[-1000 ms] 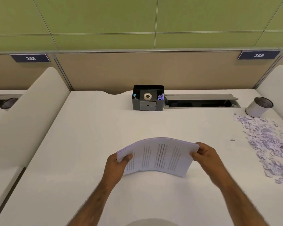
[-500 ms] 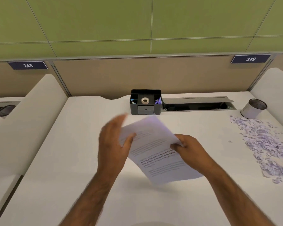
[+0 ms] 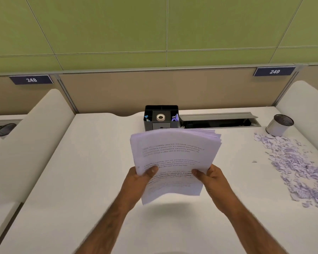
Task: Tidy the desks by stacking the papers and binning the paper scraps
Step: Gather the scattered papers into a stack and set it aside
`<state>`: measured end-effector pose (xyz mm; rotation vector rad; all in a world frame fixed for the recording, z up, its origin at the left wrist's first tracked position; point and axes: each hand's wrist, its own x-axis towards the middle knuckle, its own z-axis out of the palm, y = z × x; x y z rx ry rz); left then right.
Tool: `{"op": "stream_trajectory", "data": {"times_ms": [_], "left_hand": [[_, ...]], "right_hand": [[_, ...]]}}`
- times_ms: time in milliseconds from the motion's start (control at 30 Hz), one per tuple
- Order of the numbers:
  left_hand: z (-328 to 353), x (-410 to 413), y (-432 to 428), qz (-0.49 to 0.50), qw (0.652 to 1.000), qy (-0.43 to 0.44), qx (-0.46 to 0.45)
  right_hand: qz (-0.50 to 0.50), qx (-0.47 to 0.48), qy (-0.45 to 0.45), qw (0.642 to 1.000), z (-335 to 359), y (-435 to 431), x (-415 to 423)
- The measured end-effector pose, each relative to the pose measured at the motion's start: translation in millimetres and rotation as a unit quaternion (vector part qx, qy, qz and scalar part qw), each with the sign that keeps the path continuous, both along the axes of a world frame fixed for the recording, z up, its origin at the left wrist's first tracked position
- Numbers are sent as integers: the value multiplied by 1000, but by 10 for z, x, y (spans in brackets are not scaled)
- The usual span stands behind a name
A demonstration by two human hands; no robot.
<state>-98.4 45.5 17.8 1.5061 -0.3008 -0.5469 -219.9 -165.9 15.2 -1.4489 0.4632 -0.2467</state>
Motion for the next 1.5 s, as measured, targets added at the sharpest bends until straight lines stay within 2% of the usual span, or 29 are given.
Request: {"op": "stream_trajectory", "data": {"times_ms": [67, 200, 467, 833, 1500], "left_hand": [[-69, -53, -34, 15, 999, -32, 27], [-225, -88, -20, 28, 997, -41, 66], [-277, -205, -35, 23, 999, -41, 23], [-383, -236, -32, 36, 997, -58, 34], [-697, -306, 22, 21, 997, -21, 76]], "right_hand": [[-21, -19, 12, 1000, -69, 10, 1], [-40, -40, 36, 998, -220, 32, -27], [-82, -64, 57, 993, -422, 123, -50], [-139, -107, 33, 984, -422, 224, -62], [-122, -167, 81, 975, -842, 273, -145]]}}
